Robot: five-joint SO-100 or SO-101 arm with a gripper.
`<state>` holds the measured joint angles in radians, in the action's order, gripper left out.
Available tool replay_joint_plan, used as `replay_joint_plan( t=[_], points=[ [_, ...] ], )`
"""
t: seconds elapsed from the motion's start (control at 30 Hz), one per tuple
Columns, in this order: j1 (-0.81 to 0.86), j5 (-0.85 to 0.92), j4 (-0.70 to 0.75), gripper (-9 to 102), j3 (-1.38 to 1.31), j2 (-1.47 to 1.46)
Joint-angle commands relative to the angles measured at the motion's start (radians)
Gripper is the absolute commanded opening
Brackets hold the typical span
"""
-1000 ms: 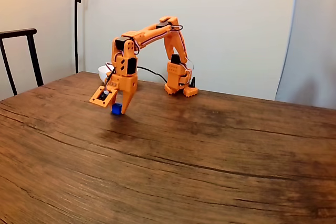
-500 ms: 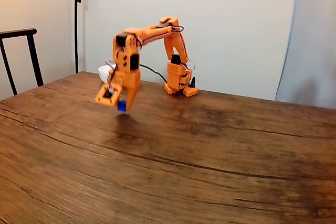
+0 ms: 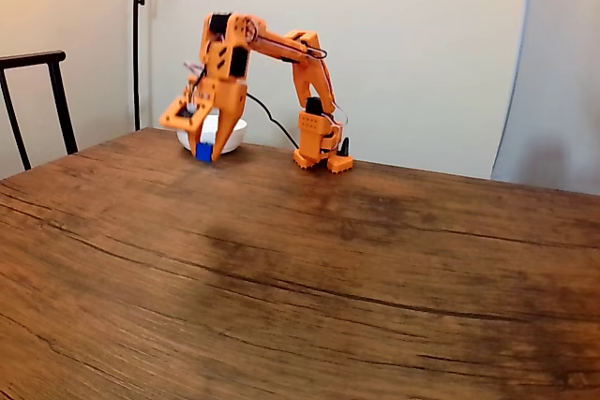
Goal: Grasp the cube and drop it in the bowl
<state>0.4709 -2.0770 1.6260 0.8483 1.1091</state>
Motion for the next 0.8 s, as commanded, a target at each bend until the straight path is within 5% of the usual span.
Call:
replay_joint_plan(
  t=[0.0,0.43,0.77],
  points=[
    [0.018,-0.008,0.066,9,-0.112,0.021],
    [0.13,-0.055,0.133,9,-0.225,0.189],
    [0.252,-0.077,0.133,9,0.097,0.482]
  ],
)
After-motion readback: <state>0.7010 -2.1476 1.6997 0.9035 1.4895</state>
